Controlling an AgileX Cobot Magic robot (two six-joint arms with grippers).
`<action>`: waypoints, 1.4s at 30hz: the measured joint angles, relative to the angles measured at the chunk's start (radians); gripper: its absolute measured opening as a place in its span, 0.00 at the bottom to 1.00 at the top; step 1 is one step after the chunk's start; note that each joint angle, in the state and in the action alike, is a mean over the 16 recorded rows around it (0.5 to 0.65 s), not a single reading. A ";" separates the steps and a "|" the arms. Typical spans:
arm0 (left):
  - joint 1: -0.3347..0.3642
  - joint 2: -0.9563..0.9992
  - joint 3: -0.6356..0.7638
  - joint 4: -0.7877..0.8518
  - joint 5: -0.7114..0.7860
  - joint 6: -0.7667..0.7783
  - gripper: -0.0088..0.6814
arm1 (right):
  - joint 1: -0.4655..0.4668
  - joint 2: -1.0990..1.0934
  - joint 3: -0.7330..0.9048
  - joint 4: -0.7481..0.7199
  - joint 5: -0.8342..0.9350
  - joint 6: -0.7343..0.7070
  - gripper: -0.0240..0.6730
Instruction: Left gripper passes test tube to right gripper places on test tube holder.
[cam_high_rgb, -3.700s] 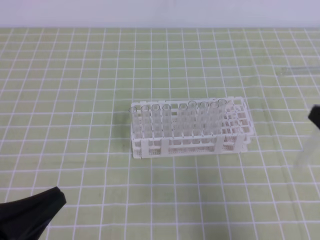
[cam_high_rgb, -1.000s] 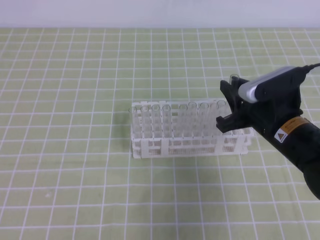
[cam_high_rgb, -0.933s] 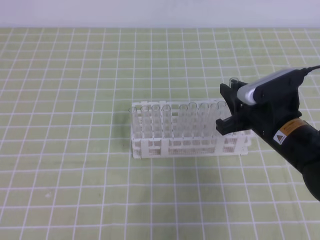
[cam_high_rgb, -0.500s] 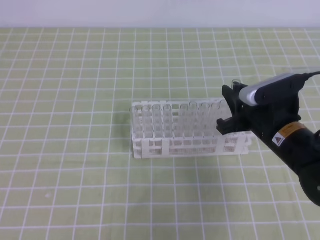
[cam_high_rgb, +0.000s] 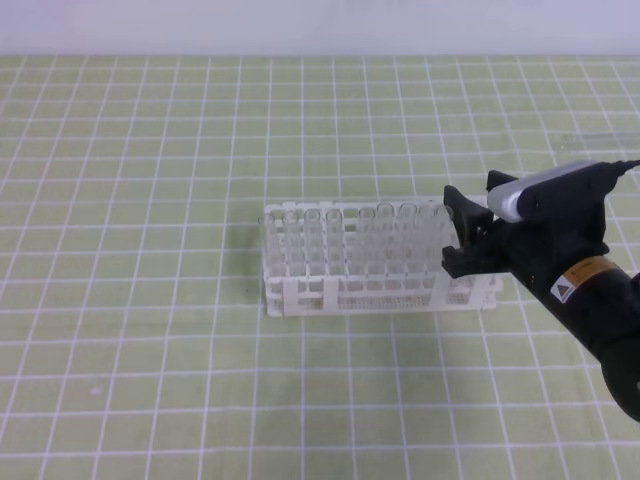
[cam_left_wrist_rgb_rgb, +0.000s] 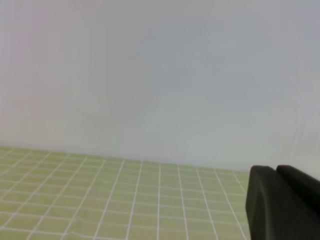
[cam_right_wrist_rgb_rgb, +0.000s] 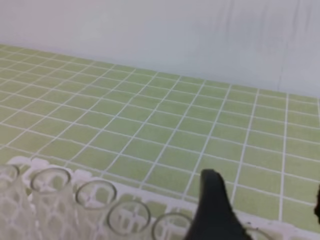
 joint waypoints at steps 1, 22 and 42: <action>-0.002 0.000 0.001 -0.036 -0.001 0.036 0.01 | 0.000 -0.006 0.000 0.001 0.001 0.000 0.52; -0.137 -0.004 0.015 -0.621 0.402 0.779 0.01 | -0.015 -0.659 0.007 0.003 0.522 -0.058 0.12; -0.138 0.005 0.010 -0.638 0.413 0.753 0.01 | -0.282 -1.263 0.352 -0.030 0.973 -0.087 0.01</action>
